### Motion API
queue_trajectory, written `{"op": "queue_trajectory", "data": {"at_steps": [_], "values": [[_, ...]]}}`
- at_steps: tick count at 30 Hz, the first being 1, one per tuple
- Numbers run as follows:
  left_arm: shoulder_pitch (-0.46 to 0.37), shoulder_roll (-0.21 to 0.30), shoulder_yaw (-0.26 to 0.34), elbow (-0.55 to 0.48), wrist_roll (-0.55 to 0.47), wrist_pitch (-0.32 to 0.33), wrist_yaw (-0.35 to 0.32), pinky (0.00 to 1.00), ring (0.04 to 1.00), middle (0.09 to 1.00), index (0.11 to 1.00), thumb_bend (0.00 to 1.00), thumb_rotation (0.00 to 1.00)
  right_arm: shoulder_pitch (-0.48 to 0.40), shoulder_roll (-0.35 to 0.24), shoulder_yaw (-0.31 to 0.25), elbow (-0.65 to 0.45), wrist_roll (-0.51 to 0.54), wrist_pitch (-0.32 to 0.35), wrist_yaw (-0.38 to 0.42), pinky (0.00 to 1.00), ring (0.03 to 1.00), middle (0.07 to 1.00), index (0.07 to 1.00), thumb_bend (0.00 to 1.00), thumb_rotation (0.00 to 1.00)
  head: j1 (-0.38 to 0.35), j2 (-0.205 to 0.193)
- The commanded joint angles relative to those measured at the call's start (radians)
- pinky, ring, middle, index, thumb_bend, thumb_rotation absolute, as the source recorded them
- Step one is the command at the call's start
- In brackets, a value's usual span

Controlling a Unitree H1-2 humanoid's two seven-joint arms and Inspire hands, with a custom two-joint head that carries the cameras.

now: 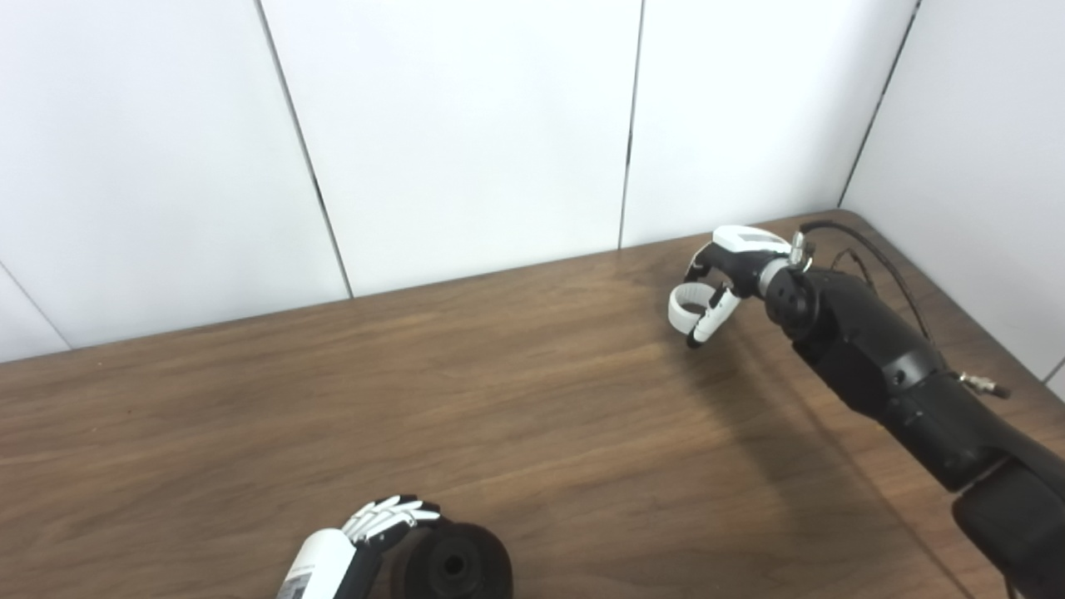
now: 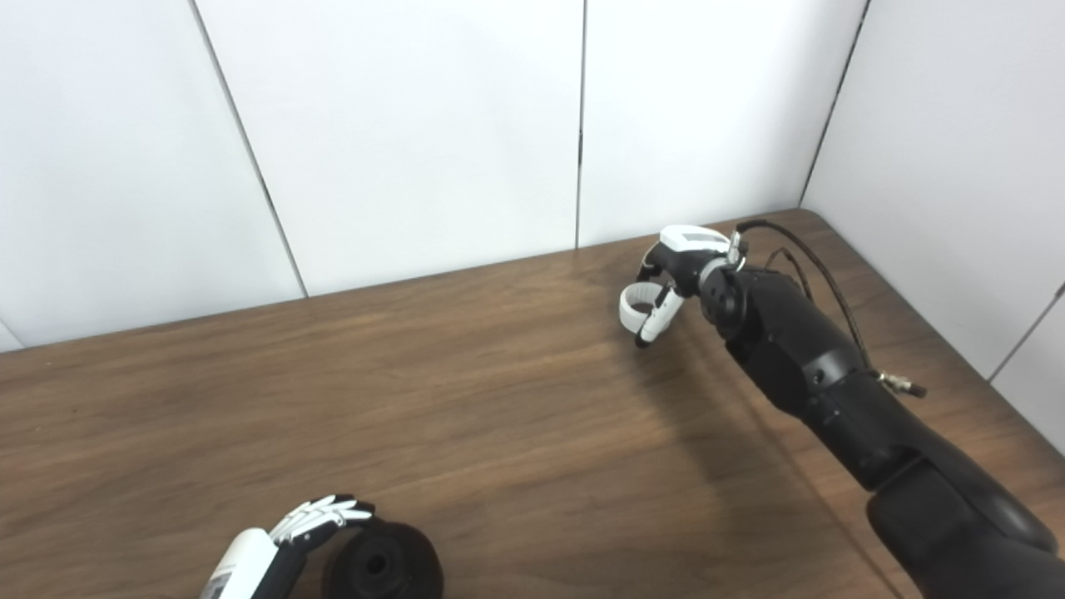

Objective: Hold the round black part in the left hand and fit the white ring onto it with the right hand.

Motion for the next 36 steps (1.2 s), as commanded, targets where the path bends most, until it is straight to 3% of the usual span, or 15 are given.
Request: {"op": "queue_trajectory", "data": {"at_steps": [1, 8, 12, 14, 16, 28, 31, 36], "values": [[0.016, 0.011, -0.008, -0.008, 0.008, 0.027, -0.034, 0.9, 0.885, 0.81, 0.485, 0.52, 0.06, -0.051, -0.019, -0.014, -0.013, -0.013, -0.005, -0.017, 0.88, 0.881, 0.825, 0.669, 0.83, 0.2, -0.001, 0.002], [0.017, 0.011, -0.01, -0.011, 0.01, 0.03, -0.033, 0.9, 0.884, 0.808, 0.485, 0.52, 0.07, -0.049, -0.024, -0.011, -0.013, -0.014, -0.005, -0.01, 0.88, 0.886, 0.83, 0.671, 0.83, 0.18, -0.001, 0.003], [0.017, 0.01, -0.011, -0.016, 0.012, 0.034, -0.036, 0.9, 0.88, 0.807, 0.485, 0.52, 0.06, -0.045, -0.025, -0.011, -0.013, -0.017, -0.013, -0.02, 0.87, 0.872, 0.811, 0.613, 0.82, 0.16, 0.001, 0.005], [0.016, 0.009, -0.011, -0.016, 0.008, 0.033, -0.037, 0.9, 0.881, 0.808, 0.485, 0.52, 0.06, -0.039, -0.027, -0.013, -0.013, -0.015, -0.035, -0.038, 0.88, 0.859, 0.798, 0.514, 0.59, 0.15, 0.001, 0.005], [0.016, 0.01, -0.011, -0.016, 0.01, 0.033, -0.036, 0.9, 0.882, 0.808, 0.485, 0.52, 0.06, -0.032, -0.029, -0.013, -0.014, -0.014, -0.052, -0.051, 0.87, 0.843, 0.781, 0.492, 0.54, 0.14, 0.001, 0.005], [0.02, 0.006, -0.014, -0.024, 0.012, 0.042, -0.042, 0.89, 0.881, 0.805, 0.485, 0.52, 0.06, -0.012, -0.044, -0.017, -0.038, -0.014, -0.081, -0.059, 0.87, 0.84, 0.772, 0.483, 0.52, 0.13, 0.01, 0.025], [0.02, 0.001, -0.018, -0.031, 0.019, 0.049, -0.045, 0.89, 0.881, 0.805, 0.485, 0.52, 0.06, -0.007, -0.066, -0.001, -0.107, -0.028, -0.095, -0.017, 0.87, 0.863, 0.773, 0.483, 0.53, 0.14, 0.049, 0.045], [0.021, -0.013, -0.029, -0.049, 0.023, 0.081, -0.055, 0.9, 0.884, 0.812, 0.485, 0.52, 0.06, 0.013, -0.099, 0.009, -0.311, -0.038, -0.083, 0.102, 0.88, 0.887, 0.784, 0.485, 0.52, 0.14, 0.108, 0.078]]}}
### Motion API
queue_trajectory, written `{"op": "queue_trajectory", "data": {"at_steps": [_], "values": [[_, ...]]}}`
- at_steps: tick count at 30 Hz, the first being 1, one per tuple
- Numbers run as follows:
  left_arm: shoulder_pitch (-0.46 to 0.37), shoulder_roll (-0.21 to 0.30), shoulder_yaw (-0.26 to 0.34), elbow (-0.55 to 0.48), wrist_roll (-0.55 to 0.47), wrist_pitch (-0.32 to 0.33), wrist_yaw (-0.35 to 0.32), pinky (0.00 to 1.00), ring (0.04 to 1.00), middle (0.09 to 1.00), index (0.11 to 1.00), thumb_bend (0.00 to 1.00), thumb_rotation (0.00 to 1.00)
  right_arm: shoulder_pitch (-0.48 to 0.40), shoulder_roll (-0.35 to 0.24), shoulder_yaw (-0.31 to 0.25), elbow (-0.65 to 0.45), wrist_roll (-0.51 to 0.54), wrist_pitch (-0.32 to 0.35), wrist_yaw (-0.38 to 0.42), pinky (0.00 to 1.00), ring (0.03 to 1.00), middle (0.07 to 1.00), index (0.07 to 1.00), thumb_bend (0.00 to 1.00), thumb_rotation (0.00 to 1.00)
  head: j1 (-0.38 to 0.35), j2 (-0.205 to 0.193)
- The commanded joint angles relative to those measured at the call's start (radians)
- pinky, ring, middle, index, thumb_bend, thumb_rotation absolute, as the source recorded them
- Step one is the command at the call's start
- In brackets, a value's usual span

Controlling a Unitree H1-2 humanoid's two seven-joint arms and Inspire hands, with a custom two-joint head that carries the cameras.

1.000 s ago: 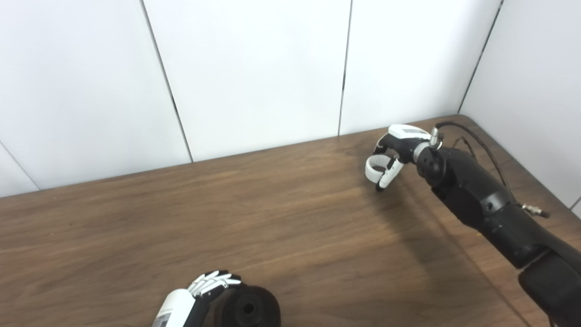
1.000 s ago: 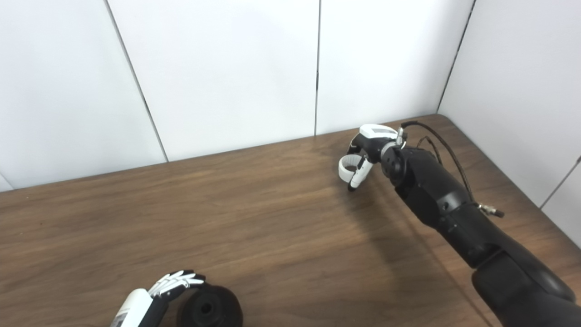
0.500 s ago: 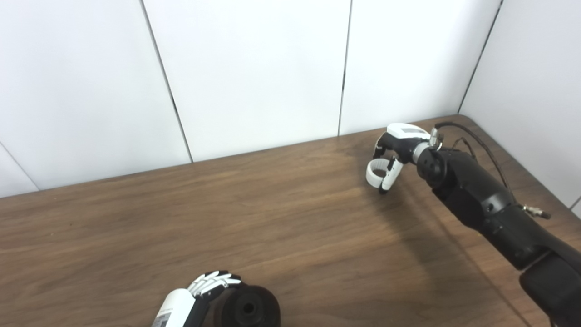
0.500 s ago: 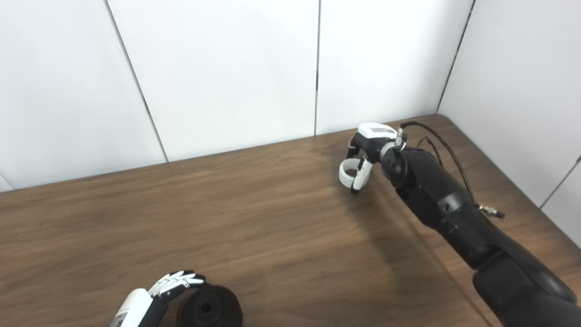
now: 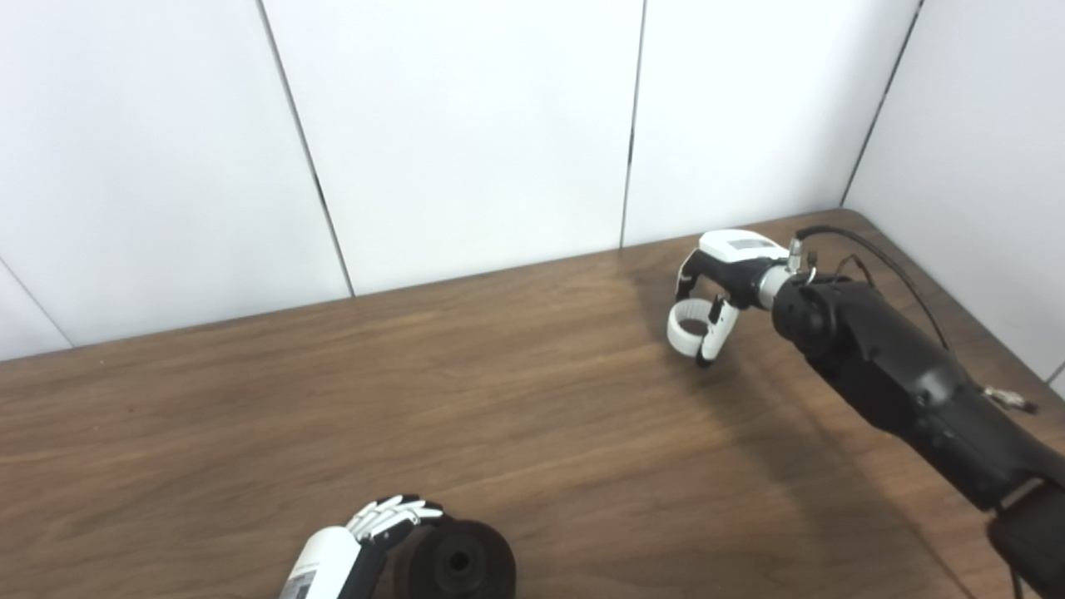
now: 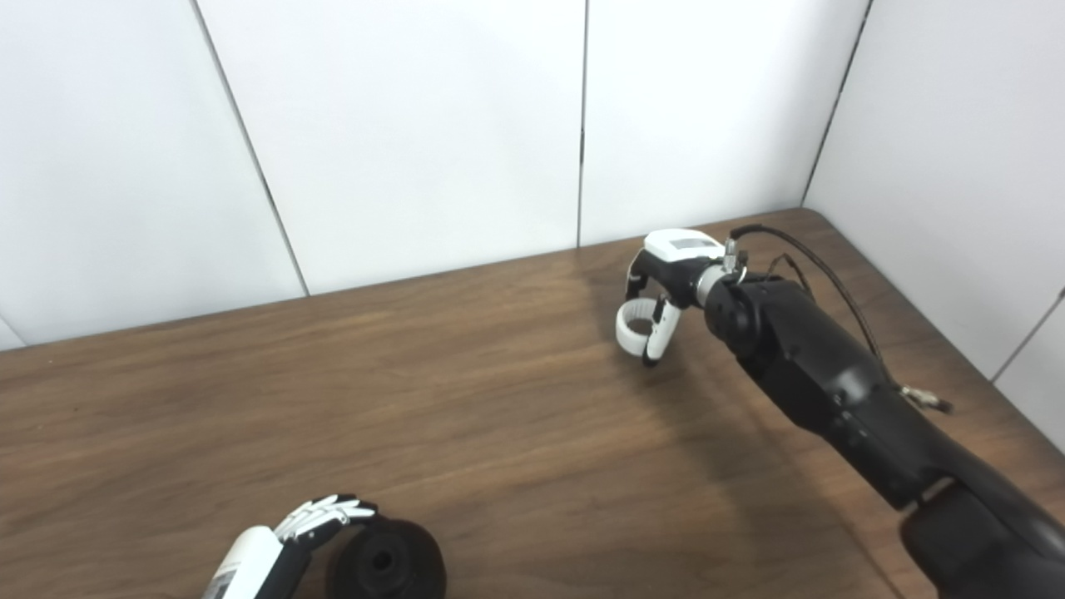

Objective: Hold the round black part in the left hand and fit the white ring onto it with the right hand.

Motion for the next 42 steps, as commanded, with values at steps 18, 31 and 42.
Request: {"op": "queue_trajectory", "data": {"at_steps": [18, 31, 42], "values": [[-0.017, -0.051, -0.051, -0.019, 0.039, 0.091, -0.039, 0.91, 0.859, 0.797, 0.484, 0.52, 0.06, -0.009, 0.059, 0.003, -0.649, -0.001, 0.076, 0.387, 0.93, 0.899, 0.779, 0.483, 0.52, 0.14, 0.15, 0.144], [-0.044, -0.082, -0.062, -0.031, 0.046, 0.139, -0.065, 0.93, 0.896, 0.823, 0.484, 0.52, 0.07, -0.012, 0.147, 0.046, -0.763, 0.001, 0.007, 0.469, 0.94, 0.919, 0.765, 0.481, 0.53, 0.14, 0.213, 0.219], [-0.05, -0.092, -0.071, -0.03, 0.058, 0.158, -0.064, 0.91, 0.894, 0.819, 0.484, 0.52, 0.07, 0.061, 0.199, 0.046, -0.782, -0.011, -0.065, 0.438, 0.94, 0.916, 0.771, 0.481, 0.53, 0.14, 0.226, 0.224]]}}
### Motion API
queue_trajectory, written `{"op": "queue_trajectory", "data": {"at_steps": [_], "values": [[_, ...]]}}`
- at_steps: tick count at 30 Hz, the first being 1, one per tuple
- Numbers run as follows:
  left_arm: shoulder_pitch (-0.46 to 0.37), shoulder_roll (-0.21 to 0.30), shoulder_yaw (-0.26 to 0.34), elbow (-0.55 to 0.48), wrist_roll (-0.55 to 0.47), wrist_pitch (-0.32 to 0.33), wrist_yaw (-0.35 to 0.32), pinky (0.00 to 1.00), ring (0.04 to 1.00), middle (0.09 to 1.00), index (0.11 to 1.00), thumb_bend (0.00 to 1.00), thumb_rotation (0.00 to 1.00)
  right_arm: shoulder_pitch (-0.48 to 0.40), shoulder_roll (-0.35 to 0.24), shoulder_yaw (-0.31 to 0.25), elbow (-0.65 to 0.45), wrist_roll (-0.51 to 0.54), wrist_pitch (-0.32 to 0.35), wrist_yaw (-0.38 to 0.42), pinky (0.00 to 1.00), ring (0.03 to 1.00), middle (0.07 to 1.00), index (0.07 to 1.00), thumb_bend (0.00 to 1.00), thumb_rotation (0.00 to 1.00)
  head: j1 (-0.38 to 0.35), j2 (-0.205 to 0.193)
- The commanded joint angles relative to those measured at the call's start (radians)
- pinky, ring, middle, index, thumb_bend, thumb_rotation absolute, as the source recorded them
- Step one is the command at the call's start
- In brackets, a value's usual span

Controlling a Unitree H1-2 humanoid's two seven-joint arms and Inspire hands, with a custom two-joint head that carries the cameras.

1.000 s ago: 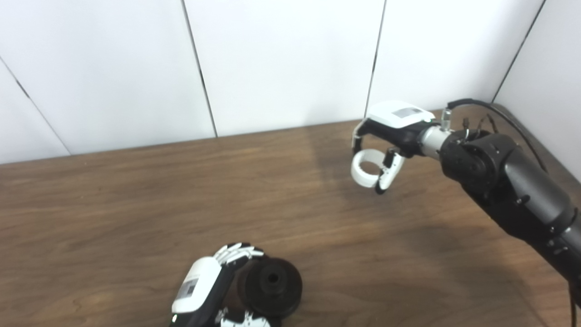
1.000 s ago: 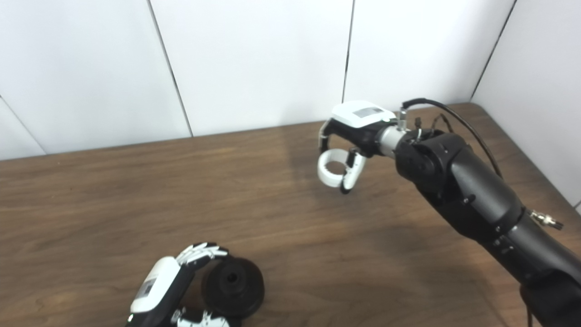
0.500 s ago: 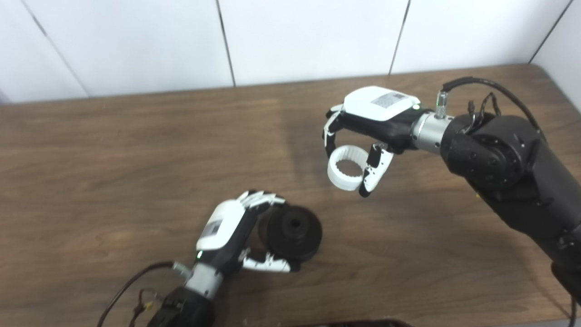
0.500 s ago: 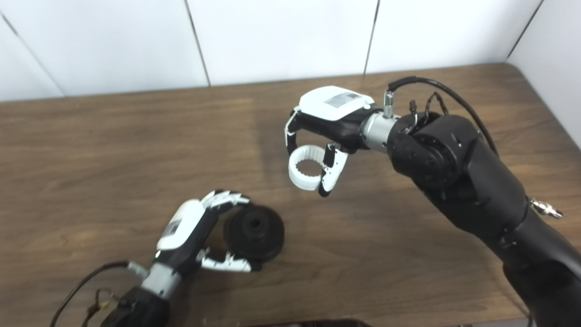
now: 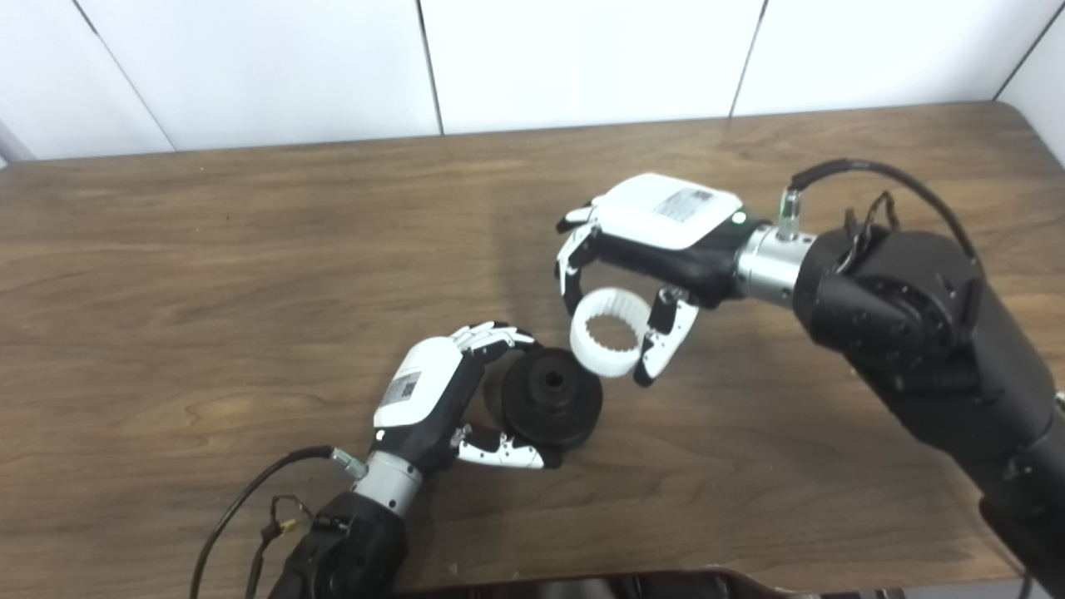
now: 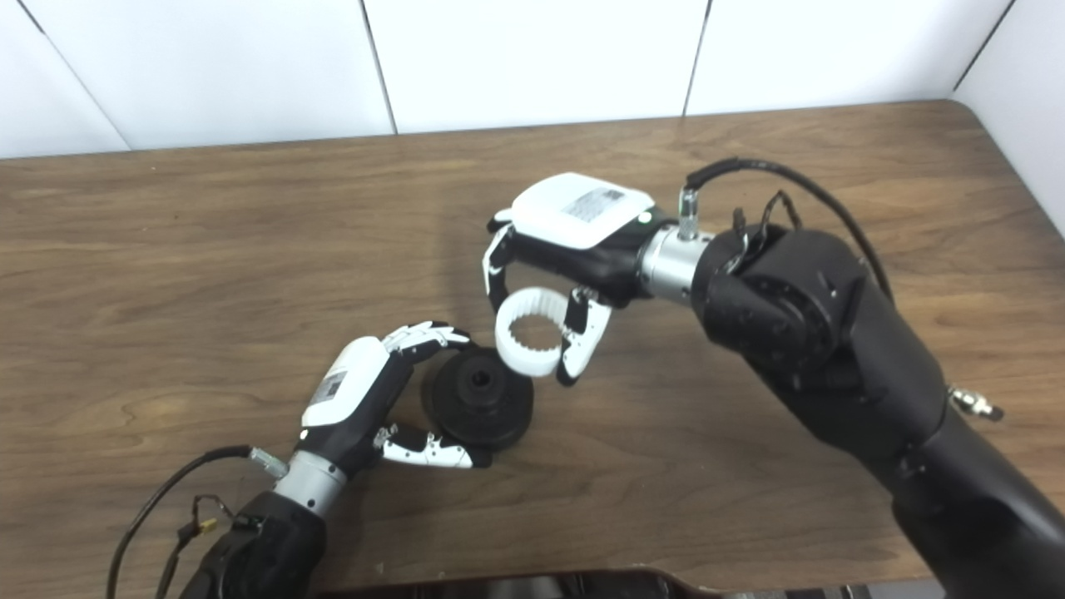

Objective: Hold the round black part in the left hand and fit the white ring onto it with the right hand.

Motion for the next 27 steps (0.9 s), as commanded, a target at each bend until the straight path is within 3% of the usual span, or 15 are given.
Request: {"op": "queue_trajectory", "data": {"at_steps": [1, 13, 27], "values": [[-0.006, -0.004, -0.015, -0.006, 0.004, 0.014, -0.028, 0.91, 0.895, 0.82, 0.484, 0.52, 0.07, -0.02, 0.005, -0.02, -0.024, -0.011, -0.034, -0.036, 0.94, 0.918, 0.772, 0.481, 0.53, 0.14, 0.0, 0.0], [-0.01, -0.007, -0.023, -0.009, -0.003, 0.043, -0.042, 0.92, 0.9, 0.822, 0.485, 0.52, 0.07, 0.054, 0.069, -0.019, 0.01, -0.027, -0.153, -0.103, 0.97, 0.924, 0.781, 0.482, 0.53, 0.14, 0.012, -0.002], [-0.014, -0.004, -0.036, 0.001, 0.003, 0.049, -0.038, 0.92, 0.903, 0.826, 0.485, 0.52, 0.07, 0.063, 0.134, 0.003, 0.046, -0.07, -0.178, -0.095, 0.98, 0.933, 0.791, 0.482, 0.53, 0.14, 0.018, 0.0]]}}
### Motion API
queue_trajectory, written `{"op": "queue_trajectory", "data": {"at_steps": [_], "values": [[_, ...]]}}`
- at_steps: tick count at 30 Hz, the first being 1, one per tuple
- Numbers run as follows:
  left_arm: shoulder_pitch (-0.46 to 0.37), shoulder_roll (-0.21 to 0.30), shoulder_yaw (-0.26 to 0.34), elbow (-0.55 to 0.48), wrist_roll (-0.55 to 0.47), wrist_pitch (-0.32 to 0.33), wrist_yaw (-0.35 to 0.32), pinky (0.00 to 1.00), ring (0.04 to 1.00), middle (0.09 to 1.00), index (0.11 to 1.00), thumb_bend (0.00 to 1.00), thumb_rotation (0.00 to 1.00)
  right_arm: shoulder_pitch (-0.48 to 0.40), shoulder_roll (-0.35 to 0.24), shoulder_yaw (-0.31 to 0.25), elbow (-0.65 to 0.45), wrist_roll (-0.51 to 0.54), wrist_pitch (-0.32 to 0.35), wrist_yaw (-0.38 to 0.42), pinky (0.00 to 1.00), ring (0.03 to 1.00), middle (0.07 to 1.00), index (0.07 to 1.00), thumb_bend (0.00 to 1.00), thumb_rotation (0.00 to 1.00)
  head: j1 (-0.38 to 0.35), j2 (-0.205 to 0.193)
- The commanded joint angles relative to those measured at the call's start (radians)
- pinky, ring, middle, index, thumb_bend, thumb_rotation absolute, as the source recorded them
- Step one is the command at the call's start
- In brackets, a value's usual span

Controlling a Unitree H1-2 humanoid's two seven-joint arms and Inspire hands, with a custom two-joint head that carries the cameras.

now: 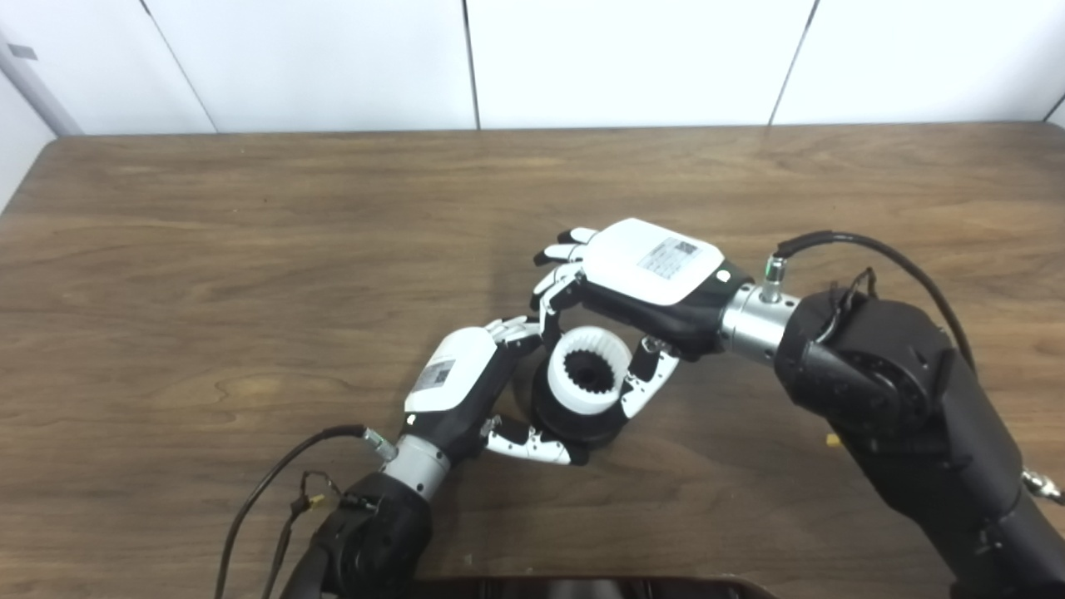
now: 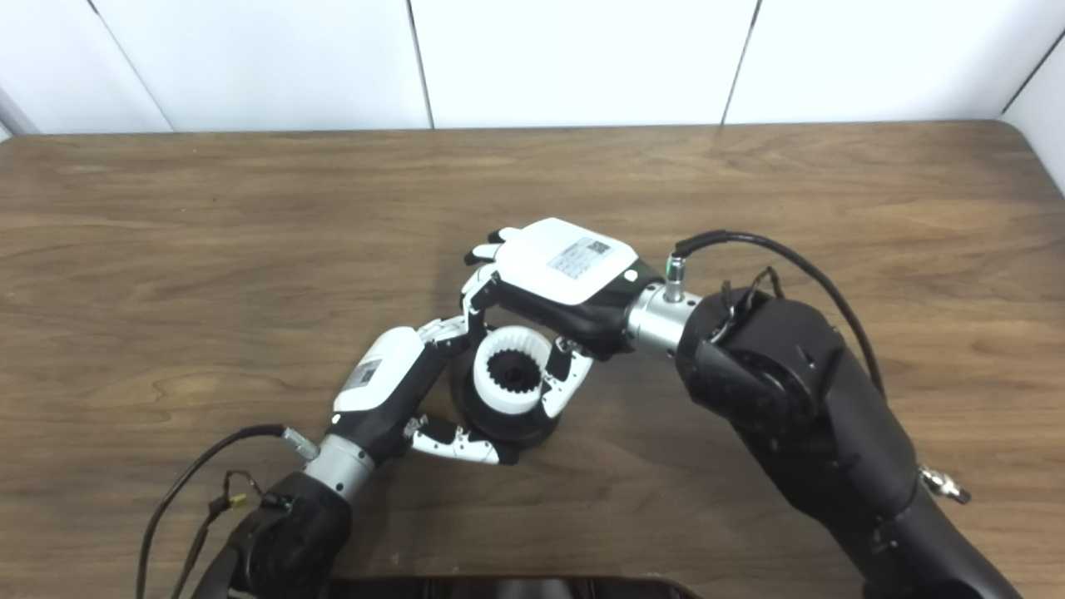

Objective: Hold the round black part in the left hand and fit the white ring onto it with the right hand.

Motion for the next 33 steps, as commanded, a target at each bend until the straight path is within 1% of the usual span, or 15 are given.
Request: {"op": "queue_trajectory", "data": {"at_steps": [1, 11, 16, 19, 31, 33], "values": [[-0.002, 0.001, -0.014, 0.01, 0.001, 0.007, -0.024, 0.92, 0.902, 0.827, 0.485, 0.52, 0.07, -0.023, 0.007, -0.008, 0.003, -0.005, -0.02, -0.019, 0.98, 0.931, 0.79, 0.482, 0.53, 0.13, 0.0, 0.002], [-0.004, 0.001, -0.02, 0.028, 0.012, 0.004, -0.017, 0.91, 0.9, 0.829, 0.486, 0.52, 0.07, -0.023, 0.023, -0.003, 0.008, -0.01, -0.017, -0.008, 0.97, 0.933, 0.787, 0.483, 0.52, 0.13, -0.001, 0.007], [-0.004, 0.003, -0.02, 0.034, 0.009, -0.001, -0.009, 0.92, 0.897, 0.828, 0.486, 0.52, 0.07, -0.024, 0.02, 0.001, 0.009, -0.01, -0.015, 0.005, 0.97, 0.939, 0.789, 0.483, 0.52, 0.13, -0.001, 0.007], [-0.004, 0.006, -0.023, 0.028, 0.015, 0.003, -0.011, 0.92, 0.896, 0.827, 0.486, 0.52, 0.07, -0.024, 0.019, 0.001, 0.005, -0.014, -0.01, 0.016, 0.98, 0.943, 0.791, 0.483, 0.52, 0.13, -0.008, 0.015], [-0.002, 0.005, -0.019, 0.017, 0.019, 0.013, -0.018, 0.93, 0.898, 0.828, 0.486, 0.52, 0.07, -0.015, 0.008, 0.001, 0.001, -0.003, -0.01, 0.047, 0.95, 0.931, 0.788, 0.482, 0.52, 0.13, -0.017, 0.029], [-0.002, 0.006, -0.019, 0.019, 0.018, 0.007, -0.014, 0.93, 0.898, 0.827, 0.486, 0.52, 0.07, -0.011, 0.005, 0.0, 0.002, 0.0, -0.012, 0.047, 0.94, 0.928, 0.788, 0.482, 0.52, 0.13, -0.017, 0.029]]}}
